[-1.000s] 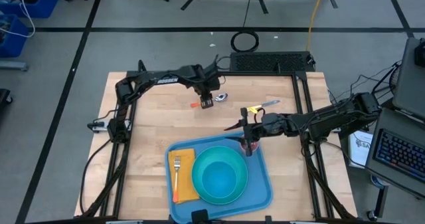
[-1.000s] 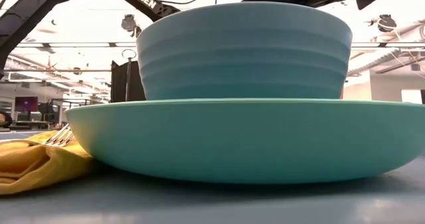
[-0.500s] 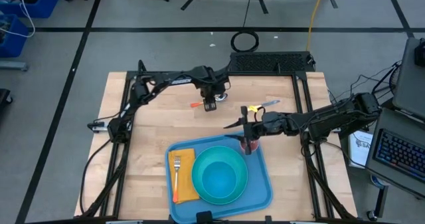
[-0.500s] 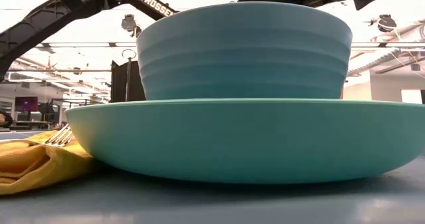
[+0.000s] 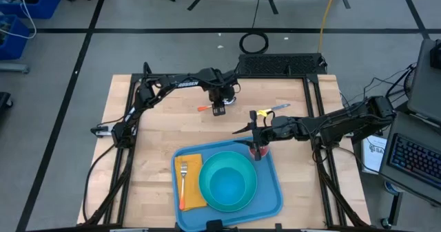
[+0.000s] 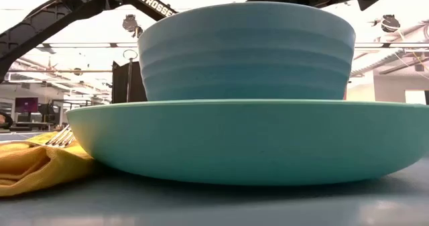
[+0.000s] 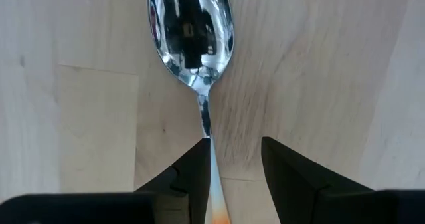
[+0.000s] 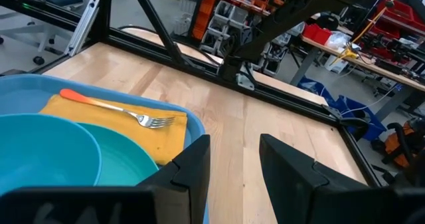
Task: Set up tray
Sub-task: Put the spoon on top of the napkin to the right of the fork
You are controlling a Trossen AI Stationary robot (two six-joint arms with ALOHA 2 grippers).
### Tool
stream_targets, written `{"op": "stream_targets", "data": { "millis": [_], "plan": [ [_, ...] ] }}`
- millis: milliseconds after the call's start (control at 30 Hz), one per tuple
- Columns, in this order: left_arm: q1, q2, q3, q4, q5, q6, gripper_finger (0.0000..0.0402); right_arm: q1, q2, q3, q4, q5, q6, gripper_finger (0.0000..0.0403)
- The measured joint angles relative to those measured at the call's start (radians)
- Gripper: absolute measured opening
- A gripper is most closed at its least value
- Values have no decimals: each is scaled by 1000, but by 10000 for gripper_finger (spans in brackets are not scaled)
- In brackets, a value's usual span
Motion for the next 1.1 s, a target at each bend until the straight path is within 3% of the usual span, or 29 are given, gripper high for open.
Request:
{"op": "stream_targets", "data": {
  "millis": [200, 333, 533, 733, 1100],
  "plan": [
    [14, 0, 0, 34, 46, -18, 136, 0, 0, 0, 8, 0, 0, 123],
    [17, 0, 0, 29, 11, -21, 136, 0, 0, 0, 8, 0, 1, 123],
    [28, 0, 0, -39, 76, 1, 136, 0, 0, 0, 7, 0, 1, 123],
    [28, 0, 0, -90, 77, 59, 136, 0, 0, 0, 7, 0, 1, 123],
    [28, 0, -1, -181, -3, 77, 136, 0, 0, 0, 7, 0, 1, 123]
  ]
}}
